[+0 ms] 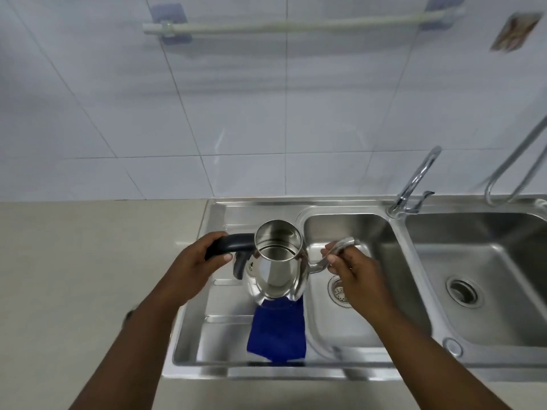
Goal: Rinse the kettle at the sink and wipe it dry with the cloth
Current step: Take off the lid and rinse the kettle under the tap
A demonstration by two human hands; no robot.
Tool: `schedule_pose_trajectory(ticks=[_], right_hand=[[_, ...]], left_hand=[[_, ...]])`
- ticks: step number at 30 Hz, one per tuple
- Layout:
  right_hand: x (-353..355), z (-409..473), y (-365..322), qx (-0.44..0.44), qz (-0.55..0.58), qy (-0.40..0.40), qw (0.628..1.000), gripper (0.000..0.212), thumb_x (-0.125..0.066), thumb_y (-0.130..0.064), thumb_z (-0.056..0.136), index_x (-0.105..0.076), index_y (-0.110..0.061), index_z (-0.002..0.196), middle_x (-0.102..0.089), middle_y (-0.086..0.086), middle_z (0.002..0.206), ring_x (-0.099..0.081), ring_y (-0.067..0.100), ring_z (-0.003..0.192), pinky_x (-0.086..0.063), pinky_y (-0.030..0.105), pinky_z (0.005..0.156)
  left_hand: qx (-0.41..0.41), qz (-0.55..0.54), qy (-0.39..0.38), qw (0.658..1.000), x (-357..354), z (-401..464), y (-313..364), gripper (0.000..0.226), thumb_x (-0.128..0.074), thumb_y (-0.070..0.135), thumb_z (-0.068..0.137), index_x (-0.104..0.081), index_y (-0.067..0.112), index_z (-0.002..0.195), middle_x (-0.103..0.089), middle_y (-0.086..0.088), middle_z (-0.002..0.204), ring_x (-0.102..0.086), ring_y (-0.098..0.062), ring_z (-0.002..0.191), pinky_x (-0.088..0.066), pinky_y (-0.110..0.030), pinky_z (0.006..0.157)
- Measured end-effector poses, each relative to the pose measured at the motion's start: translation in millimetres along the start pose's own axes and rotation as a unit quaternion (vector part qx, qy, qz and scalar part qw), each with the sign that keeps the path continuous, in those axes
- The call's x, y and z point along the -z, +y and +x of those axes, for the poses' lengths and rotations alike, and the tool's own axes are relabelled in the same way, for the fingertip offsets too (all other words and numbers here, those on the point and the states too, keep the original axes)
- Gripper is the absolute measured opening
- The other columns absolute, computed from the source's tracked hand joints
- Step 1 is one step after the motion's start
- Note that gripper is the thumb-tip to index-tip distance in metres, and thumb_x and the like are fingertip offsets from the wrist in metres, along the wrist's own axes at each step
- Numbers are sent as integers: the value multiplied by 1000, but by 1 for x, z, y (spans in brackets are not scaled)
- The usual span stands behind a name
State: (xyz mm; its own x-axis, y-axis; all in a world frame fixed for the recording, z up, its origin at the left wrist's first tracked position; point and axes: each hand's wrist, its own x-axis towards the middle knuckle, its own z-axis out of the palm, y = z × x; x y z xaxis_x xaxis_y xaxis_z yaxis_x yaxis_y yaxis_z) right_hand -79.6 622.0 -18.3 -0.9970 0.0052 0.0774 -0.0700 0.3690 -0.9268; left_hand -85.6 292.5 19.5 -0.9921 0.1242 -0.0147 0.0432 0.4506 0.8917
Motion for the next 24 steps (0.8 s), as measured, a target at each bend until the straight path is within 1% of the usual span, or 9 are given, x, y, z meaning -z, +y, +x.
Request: schedule_pose_trajectory(ticks=[2,4,6,8,10,12,14,20,24], right_hand=[[26,4,6,-4,8,9,1000,20,-61,-17,96,-68,-36,95,-77,-11,97,-74,9,92,-60,45,86],[52,9,15,-2,4,19,1000,26,-61,-16,95,-68,-41,93,-77,-10,96,-74,9,93,-60,45,86],[77,12,26,-2,7,33,999,20,-62,-15,95,-69,-34,94,-76,-16,96,-74,7,91,-61,42,86],[101,17,39,0,-6,47,999,12,-64,-18,94,-69,-27,97,-75,-22,96,-74,7,90,-60,35,85],[123,23,51,-6,-13,50,999,17,-65,-21,94,-69,-37,98,-76,-20,95,-74,8,91,-60,36,86],[141,29,63,-21,-5,51,998,28,-65,-21,93,-69,-49,94,-77,-14,96,-74,9,94,-59,44,89],[156,34,76,-36,0,47,998,34,-65,-19,93,-68,-53,92,-77,-10,99,-73,10,96,-59,47,91],[182,54,115,-98,56,36,993,22,-64,-13,94,-69,-33,99,-76,7,106,-71,26,103,-54,54,96],[192,68,132,-134,82,13,988,25,-64,-5,92,-70,-26,104,-75,5,108,-71,24,106,-56,48,96]], left_hand=[[-6,10,-14,1000,-21,12,13,30,-66,20,91,-60,39,113,-67,8,104,-62,-13,102,-48,-33,90],[-11,21,-22,999,-47,24,24,29,-65,23,92,-58,42,112,-66,14,104,-61,-6,100,-48,-30,88],[-9,27,-25,999,-73,36,34,28,-65,25,91,-57,45,111,-65,18,100,-60,-2,96,-47,-28,85],[-7,33,-35,999,-98,48,42,27,-64,25,92,-57,44,110,-65,16,98,-60,-4,94,-49,-30,86],[-3,23,-44,999,-122,58,49,25,-64,24,92,-58,41,109,-65,11,97,-60,-5,91,-50,-33,87],[0,14,-53,998,-144,67,55,22,-63,24,92,-59,40,107,-64,12,92,-59,-1,84,-49,-30,83],[10,11,-65,998,-165,74,58,19,-63,25,92,-60,38,107,-63,12,88,-57,2,79,-48,-28,80],[26,26,-77,996,-214,93,59,17,-62,22,94,-59,28,109,-60,10,82,-54,8,70,-43,-22,70],[35,49,-86,994,-228,110,57,21,-62,23,94,-58,26,114,-62,3,90,-57,-4,78,-45,-25,72]])
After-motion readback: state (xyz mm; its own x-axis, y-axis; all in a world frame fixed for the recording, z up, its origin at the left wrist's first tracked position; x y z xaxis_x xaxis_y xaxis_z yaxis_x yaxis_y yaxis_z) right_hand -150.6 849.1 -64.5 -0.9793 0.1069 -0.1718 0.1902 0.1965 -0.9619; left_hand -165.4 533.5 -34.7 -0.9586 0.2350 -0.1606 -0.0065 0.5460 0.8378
